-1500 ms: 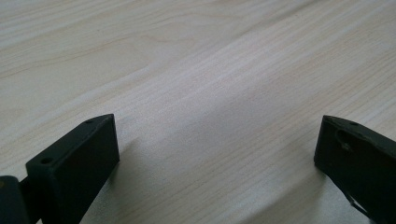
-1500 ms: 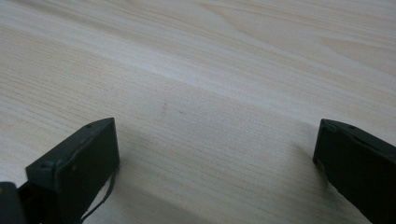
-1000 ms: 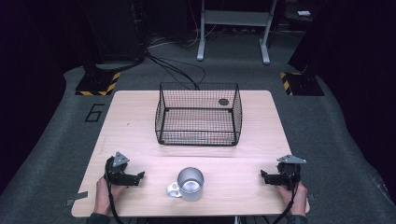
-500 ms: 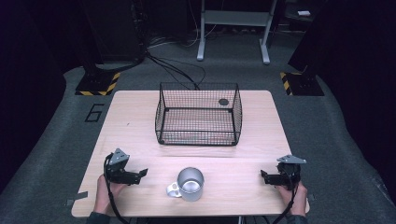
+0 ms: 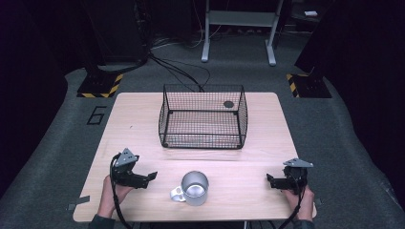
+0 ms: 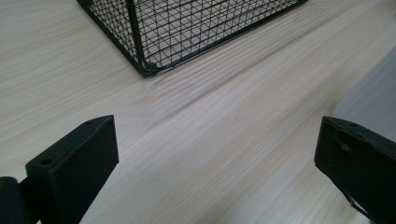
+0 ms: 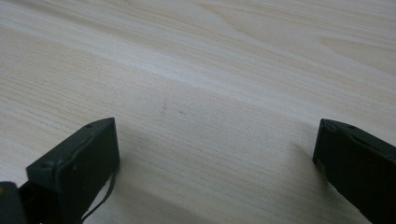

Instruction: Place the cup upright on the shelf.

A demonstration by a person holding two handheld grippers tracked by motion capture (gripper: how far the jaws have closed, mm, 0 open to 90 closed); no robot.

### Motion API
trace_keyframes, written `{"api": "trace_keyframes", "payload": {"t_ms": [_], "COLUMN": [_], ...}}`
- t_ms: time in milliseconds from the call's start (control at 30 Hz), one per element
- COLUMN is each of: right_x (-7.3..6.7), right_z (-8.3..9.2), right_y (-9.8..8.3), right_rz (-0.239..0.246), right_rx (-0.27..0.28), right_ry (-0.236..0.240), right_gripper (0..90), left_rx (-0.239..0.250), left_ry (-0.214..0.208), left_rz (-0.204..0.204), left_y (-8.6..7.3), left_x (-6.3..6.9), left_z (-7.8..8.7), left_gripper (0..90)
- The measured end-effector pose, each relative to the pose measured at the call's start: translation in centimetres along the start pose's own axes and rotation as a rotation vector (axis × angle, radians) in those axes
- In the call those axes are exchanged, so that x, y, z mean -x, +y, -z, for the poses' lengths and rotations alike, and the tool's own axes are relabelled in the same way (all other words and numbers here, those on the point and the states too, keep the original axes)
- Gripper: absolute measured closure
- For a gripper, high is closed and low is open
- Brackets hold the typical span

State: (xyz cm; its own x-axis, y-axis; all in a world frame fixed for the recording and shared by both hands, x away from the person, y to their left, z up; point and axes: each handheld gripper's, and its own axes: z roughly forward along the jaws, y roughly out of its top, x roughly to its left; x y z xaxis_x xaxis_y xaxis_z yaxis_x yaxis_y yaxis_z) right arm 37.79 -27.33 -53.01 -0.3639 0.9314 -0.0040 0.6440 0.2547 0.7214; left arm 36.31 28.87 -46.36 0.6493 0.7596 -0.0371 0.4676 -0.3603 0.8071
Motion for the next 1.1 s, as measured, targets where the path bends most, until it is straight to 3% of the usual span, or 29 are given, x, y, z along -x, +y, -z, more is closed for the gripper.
{"api": "trace_keyframes", "payload": {"t_ms": [600,800,1100], "right_x": [-0.1,-0.2,-0.2], "right_z": [-0.1,-0.1,-0.1], "right_y": [0.1,0.1,0.1], "right_rz": [-0.008,-0.016,-0.013], "right_rx": [0.001,-0.001,0.000], "right_ry": [-0.006,-0.008,-0.005], "right_gripper": [0.0,0.0,0.0], "left_rx": [-0.003,0.016,0.033], "left_ry": [-0.082,-0.128,-0.198], "left_rz": [-0.076,-0.095,-0.130], "left_y": [3.3,4.2,5.2], "left_x": [3.1,4.4,6.9], "left_z": [0.1,0.5,-0.1], "left_gripper": [0.0,0.0,0.0]}}
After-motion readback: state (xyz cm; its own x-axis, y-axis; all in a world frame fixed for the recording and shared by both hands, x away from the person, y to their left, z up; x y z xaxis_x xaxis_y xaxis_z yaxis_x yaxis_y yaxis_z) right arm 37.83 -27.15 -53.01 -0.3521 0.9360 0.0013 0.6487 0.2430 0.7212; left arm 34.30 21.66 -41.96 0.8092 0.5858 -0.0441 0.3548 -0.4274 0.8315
